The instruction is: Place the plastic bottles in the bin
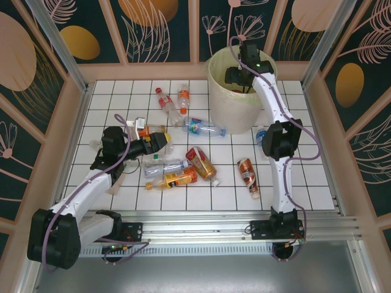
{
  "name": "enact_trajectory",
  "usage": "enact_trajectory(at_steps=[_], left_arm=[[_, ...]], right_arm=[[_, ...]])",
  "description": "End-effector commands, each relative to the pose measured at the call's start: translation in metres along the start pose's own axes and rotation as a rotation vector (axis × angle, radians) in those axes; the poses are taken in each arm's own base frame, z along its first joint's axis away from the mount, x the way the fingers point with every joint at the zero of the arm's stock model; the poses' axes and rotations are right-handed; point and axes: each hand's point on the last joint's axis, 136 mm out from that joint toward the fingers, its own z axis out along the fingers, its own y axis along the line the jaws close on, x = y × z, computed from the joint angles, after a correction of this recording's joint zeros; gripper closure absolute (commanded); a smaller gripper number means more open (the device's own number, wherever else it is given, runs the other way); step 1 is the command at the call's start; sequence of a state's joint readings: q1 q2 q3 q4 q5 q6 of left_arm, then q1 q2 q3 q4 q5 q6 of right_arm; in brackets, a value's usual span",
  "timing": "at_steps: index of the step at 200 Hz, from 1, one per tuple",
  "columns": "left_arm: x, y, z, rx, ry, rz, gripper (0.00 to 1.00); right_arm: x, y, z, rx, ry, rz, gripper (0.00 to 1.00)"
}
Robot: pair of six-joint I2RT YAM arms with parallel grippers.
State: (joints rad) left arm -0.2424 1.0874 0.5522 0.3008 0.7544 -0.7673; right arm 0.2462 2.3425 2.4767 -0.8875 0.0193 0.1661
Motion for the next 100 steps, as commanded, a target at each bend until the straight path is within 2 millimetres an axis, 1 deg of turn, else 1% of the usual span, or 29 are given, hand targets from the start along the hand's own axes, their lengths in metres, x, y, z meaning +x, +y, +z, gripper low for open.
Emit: enact_trajectory(at_steps=[1, 32, 71, 100], left_arm=[[-0.006, -0.010, -0.001, 0.016, -0.010, 0.035, 0.01], [-0.006, -0.010, -0.001, 0.014, -0.011, 0.033, 0.01], [-0.006, -0.011, -0.002, 0.016, -0.014, 0.037, 0.01], [-0.007, -0.011, -0.002, 0.015, -0.016, 0.038, 0.01]], right_arm=[[-0.026, 0.007, -0.035, -0.054, -0.074, 0.036, 0.24], [-0.038, 0.010, -0.055, -0.073, -0.118, 0.043, 0.24], [-0.059, 0.020, -0.096, -0.128, -0.203, 0.044, 0.24], [-0.071, 0.027, -0.127, -0.164, -0.259, 0.040, 0.24]])
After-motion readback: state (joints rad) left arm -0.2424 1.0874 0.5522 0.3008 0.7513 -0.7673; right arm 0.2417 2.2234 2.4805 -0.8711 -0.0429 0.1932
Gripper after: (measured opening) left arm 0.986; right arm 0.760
